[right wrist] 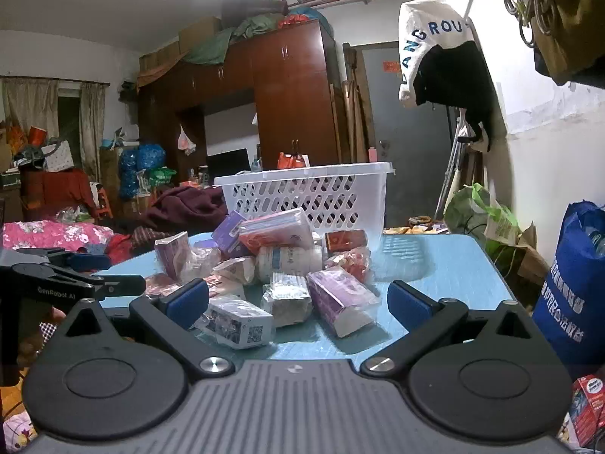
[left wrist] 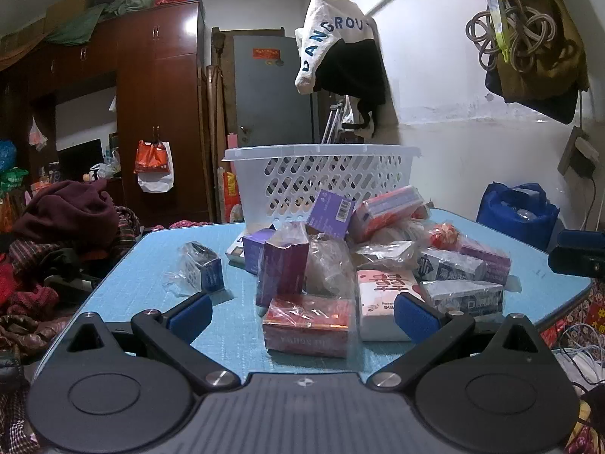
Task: Organize objects
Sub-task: 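Reach both grippers toward the pile of packaged items on the table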
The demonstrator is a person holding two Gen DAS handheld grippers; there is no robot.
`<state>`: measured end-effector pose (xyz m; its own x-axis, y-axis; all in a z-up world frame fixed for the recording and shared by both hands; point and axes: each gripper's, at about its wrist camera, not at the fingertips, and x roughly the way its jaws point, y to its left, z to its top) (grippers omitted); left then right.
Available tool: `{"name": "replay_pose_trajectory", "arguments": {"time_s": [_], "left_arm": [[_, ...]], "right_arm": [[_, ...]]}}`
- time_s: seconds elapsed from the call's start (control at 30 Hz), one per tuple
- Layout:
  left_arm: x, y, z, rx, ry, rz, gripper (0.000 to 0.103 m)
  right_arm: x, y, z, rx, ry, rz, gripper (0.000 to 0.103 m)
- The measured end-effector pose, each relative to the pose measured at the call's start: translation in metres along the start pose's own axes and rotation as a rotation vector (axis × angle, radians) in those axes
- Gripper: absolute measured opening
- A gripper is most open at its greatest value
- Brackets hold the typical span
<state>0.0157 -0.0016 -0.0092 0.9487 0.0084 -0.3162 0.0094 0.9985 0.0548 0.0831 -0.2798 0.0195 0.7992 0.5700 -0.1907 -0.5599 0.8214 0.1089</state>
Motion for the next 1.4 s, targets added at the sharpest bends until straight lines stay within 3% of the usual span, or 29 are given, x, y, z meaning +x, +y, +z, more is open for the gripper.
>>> {"name": "replay_pose_trajectory", "arguments": {"time_s": [1.4], "left_arm": [[0.0037, -0.0009, -0.0031, 0.017, 0.022, -0.011, 0.103]], "right_arm": [[0.0023, -0.0005, -0.0023, -0.037, 0.004, -0.033, 0.103]]}}
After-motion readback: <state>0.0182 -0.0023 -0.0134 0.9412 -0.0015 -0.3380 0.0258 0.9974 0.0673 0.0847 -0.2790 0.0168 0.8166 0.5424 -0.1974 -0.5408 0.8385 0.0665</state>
